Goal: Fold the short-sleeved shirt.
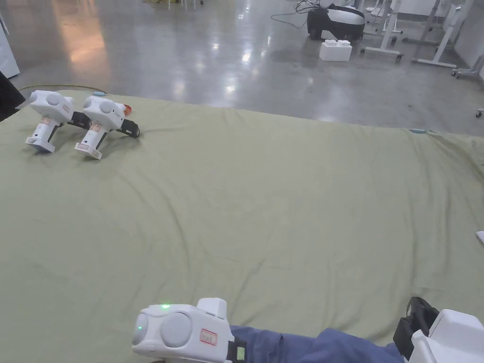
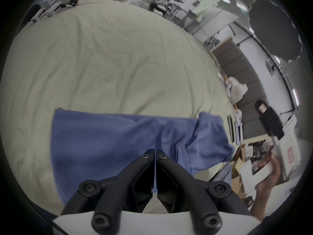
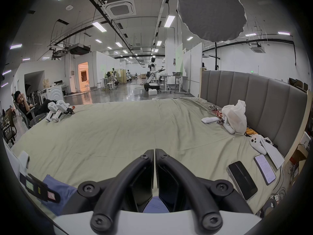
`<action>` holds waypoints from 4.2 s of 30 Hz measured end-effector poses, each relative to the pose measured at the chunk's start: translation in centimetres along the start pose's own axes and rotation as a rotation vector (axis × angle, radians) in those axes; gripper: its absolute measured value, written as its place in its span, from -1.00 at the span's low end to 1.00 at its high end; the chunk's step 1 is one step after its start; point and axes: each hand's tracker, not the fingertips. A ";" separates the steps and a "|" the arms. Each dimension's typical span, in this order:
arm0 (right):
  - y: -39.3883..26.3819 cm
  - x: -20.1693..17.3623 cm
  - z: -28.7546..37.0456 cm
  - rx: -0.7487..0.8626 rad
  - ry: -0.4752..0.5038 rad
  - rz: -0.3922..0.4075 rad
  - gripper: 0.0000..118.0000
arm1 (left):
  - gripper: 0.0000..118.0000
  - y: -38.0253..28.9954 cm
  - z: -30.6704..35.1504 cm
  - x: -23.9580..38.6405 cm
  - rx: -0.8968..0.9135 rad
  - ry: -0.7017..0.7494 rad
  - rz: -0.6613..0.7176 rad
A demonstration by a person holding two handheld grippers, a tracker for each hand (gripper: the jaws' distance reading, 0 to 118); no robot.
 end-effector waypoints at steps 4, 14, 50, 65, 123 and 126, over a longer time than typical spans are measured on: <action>-0.1 0.2 0.1 -0.004 -0.005 0.003 -0.98 | -0.94 -0.4 -2.4 1.6 -0.023 -0.030 -0.022; 0.0 0.3 0.5 0.002 -0.008 0.008 -0.98 | -0.95 -2.0 -4.1 3.7 -0.015 -0.042 -0.126; 1.9 -1.8 -0.8 0.007 0.041 -0.005 -0.98 | -0.36 -1.4 2.8 -19.9 0.112 -0.548 0.416; 2.1 -1.5 -0.8 0.001 0.034 0.003 -0.98 | -0.92 0.3 9.6 -16.7 0.217 -0.408 0.239; 0.2 0.0 -0.7 -0.059 0.009 -0.025 -0.98 | 0.30 1.9 5.4 3.9 0.111 -0.154 0.040; 0.1 0.1 -0.7 -0.063 0.010 -0.034 -0.98 | -0.27 2.0 6.3 3.0 0.145 -0.177 0.054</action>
